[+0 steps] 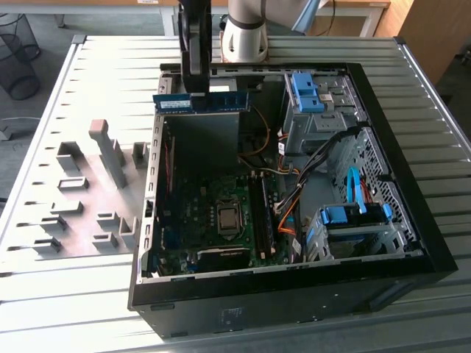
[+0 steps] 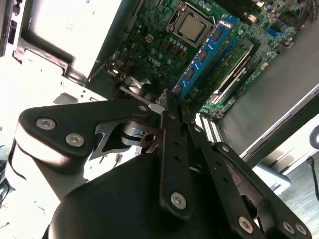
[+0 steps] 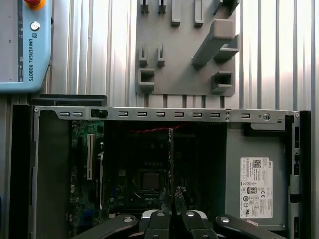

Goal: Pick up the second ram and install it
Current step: 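Pick up the second ram and move it above second insertion slot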

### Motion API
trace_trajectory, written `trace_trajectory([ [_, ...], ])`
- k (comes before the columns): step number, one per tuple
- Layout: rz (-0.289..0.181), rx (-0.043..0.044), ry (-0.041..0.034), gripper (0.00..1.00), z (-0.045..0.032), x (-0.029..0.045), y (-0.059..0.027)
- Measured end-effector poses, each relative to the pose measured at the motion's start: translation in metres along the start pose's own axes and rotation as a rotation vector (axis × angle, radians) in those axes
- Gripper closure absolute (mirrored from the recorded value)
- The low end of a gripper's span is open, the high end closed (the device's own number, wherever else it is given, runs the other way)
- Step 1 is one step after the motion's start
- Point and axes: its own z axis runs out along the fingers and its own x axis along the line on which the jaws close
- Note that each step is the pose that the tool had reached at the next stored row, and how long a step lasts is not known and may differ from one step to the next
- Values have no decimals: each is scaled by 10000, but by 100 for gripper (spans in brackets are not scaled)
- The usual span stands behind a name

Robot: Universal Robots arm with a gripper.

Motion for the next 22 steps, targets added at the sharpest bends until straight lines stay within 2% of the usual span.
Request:
trace_trajectory([
  [22, 0, 0, -1, 86, -12, 0, -383],
])
